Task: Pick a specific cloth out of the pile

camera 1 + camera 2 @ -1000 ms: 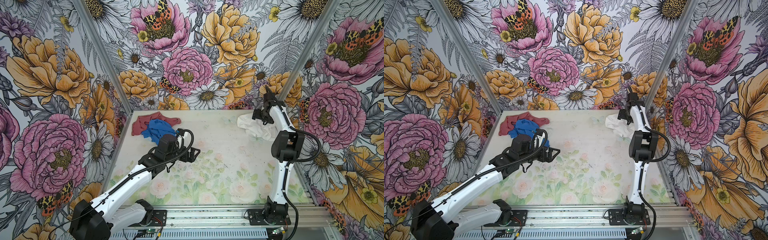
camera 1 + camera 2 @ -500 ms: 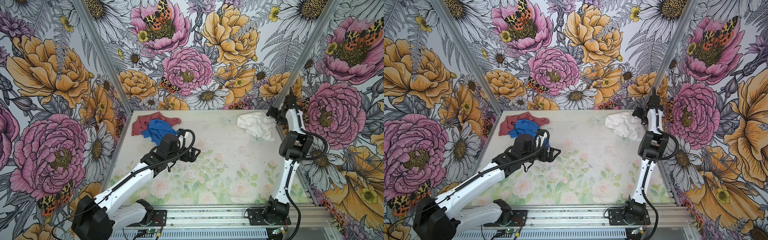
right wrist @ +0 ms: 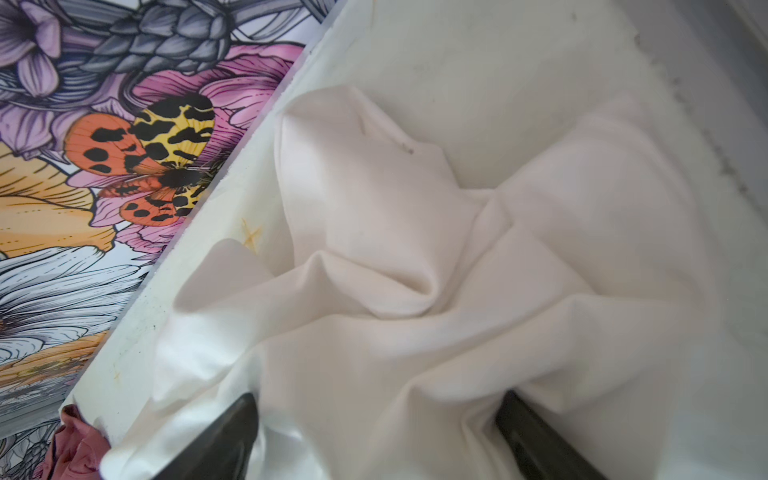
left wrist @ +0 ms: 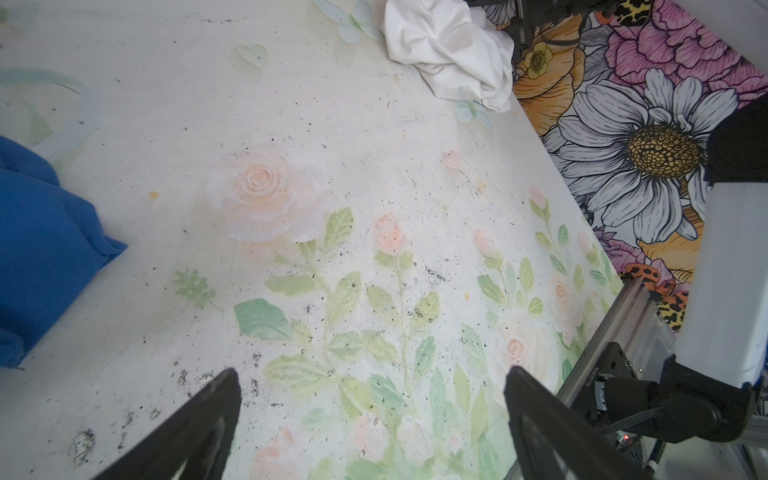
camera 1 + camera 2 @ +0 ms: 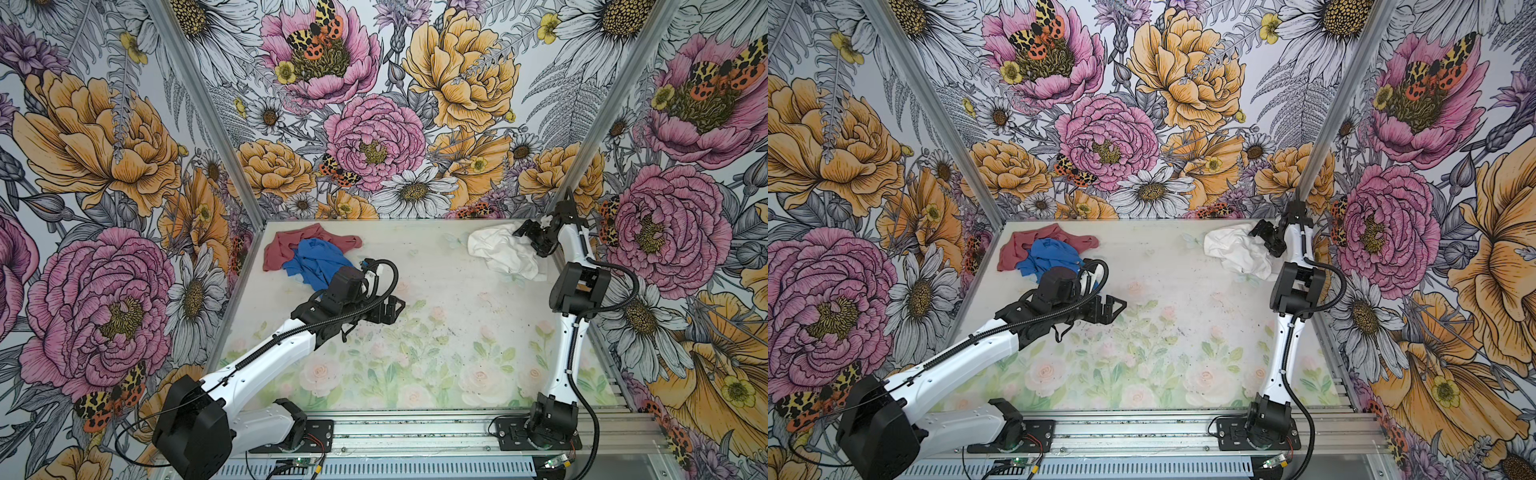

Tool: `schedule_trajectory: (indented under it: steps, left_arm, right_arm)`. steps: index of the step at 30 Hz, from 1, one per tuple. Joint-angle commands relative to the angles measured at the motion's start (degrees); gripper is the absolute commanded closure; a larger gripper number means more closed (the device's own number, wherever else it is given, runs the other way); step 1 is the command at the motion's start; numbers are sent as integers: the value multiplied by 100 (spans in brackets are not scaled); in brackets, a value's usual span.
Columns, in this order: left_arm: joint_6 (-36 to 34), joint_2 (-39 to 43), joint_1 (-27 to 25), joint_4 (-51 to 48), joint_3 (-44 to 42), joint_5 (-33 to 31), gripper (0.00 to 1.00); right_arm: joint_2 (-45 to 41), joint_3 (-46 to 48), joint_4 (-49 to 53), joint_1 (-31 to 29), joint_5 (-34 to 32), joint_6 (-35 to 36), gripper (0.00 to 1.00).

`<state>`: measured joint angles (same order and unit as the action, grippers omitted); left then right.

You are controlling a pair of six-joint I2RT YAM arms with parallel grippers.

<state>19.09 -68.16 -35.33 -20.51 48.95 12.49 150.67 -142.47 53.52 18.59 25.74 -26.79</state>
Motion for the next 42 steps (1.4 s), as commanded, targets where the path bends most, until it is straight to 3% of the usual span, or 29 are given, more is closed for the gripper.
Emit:
schedule_trajectory:
  steps: [1,4,11,18,21,24,26,32,39,42]
  left_arm:
    - [-37,30,-72,109,160,-138,1]
    - [-27,105,-80,115,124,-161,1]
    - [-20,341,-73,100,116,-259,1]
    - [-33,616,8,-13,-2,-293,1]
    - [-28,702,51,-6,-82,-291,1]
    - [-22,712,87,44,-185,-295,1]
    - [-13,702,108,114,-239,-273,1]
    - [29,745,129,144,-297,-221,1]
    - [156,1003,161,153,-559,-309,1]
    - [205,1106,175,153,-645,-349,1]
  right_arm:
    - [-106,-175,-8,-101,112,-60,10]
    - [-408,-59,-7,-109,-63,83,8]
    - [-1461,466,-17,-293,-1282,607,5]
    - [-2325,1146,-80,-857,-2311,1373,4]
    - [-2648,1607,-390,-1170,-2181,1415,5]
    - [-2531,1690,-602,-1407,-1003,1096,8]
    - [-2264,1618,-597,-1645,-761,1001,10]
    - [-1589,1543,-610,-2270,-1134,673,13]
    - [-929,1269,-650,-2387,-1487,112,15]
    - [-923,1446,-641,-2369,-1927,42,15]
